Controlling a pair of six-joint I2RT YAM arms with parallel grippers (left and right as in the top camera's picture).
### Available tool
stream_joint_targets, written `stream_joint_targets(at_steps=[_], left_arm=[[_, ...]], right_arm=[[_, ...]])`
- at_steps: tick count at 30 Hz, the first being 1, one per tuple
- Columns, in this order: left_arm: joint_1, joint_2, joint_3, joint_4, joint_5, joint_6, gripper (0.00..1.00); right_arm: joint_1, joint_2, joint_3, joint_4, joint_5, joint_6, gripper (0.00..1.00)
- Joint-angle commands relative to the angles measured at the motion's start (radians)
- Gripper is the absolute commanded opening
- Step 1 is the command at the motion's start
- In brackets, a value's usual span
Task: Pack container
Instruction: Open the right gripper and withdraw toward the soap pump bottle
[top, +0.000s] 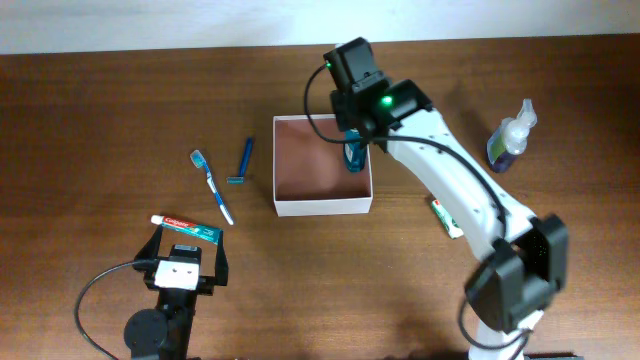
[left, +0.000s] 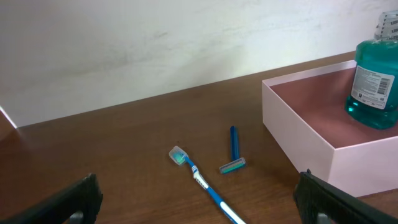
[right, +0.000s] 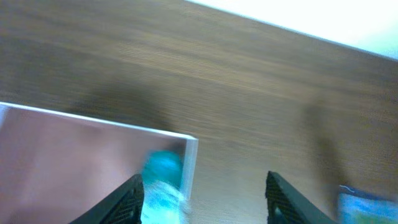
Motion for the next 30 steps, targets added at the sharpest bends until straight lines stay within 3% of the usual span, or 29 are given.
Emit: stream_joint_targets(at_steps=[1,4,8,14,22,26,30], left_arm=[[0.003,-0.008,-0.005,0.0,-0.006,-0.009,1.0],[0.003,-0.008,-0.005,0.0,-0.006,-0.009,1.0],[0.003,-0.008,-0.005,0.0,-0.006,-0.009,1.0],[0.003,-0.008,-0.005,0.0,-0.006,-0.009,1.0],[0.003,-0.008,-0.005,0.0,-0.006,-0.009,1.0],[0.003,-0.008,-0.005,0.0,-0.007,-0.009,1.0],[0.003,-0.008,-0.005,0.0,-0.006,-0.009,1.0]], right_arm=[[-0.011,-0.137,0.039,-0.064,0.206,0.013,0.57],[-0.035,-0.2,0.039,-0.136,0.234,0.026,0.68],[-0.104,-0.266,0.039,-0.235,0.236,0.132,0.7],[-0.298,-0.306,0.039,-0.319,0.157,0.191,0.85],[-0.571,-0.275,0.018,-0.328,-0.082,0.118,0.85],[-0.632,-0.268,0.017,-0.332,-0.167,0.013,0.86],[-0.661,-0.259,0.016,-0.335,-0.174,0.01,0.86]])
